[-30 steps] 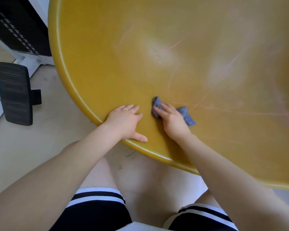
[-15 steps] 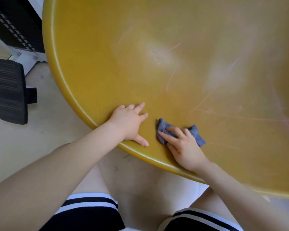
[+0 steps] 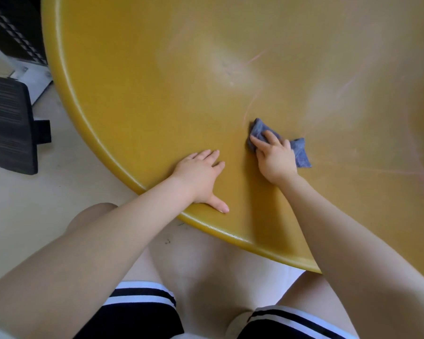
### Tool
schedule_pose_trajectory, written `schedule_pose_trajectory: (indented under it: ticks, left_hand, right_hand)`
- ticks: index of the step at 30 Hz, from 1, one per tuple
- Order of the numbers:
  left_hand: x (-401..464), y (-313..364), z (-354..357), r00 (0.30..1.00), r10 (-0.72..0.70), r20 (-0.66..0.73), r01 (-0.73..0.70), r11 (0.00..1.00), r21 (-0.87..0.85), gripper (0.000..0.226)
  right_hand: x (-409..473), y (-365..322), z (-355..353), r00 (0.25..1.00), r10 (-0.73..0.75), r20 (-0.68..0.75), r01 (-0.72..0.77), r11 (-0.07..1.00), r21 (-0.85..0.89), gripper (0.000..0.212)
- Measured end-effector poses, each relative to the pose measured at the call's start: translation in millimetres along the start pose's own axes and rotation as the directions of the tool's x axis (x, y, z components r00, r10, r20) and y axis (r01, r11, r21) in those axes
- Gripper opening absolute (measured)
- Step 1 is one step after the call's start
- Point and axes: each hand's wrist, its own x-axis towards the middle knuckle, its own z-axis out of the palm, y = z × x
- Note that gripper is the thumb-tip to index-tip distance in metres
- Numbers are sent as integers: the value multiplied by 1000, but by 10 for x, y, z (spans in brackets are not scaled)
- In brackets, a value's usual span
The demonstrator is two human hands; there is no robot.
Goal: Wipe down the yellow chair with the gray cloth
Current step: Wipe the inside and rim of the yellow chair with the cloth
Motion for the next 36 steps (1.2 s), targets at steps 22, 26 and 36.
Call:
schedule_pose_trajectory:
  ticks: [22,26,36]
  left_hand:
    - [207,243,-67,996,-86,10,86,996,-3,122]
    - [191,217,-65,998,-58,-31,58,998,25,121]
    - [240,171,-23,999,-43,-19,43,998,-38,120]
  right_hand:
    - [33,320,-130,999,33,-5,-33,997,-67,47]
    - [-597,212,-76,990,-133,-56,139,981,135,39]
    - [-449,479,-78,965,-246,-94,243,969,-42,36]
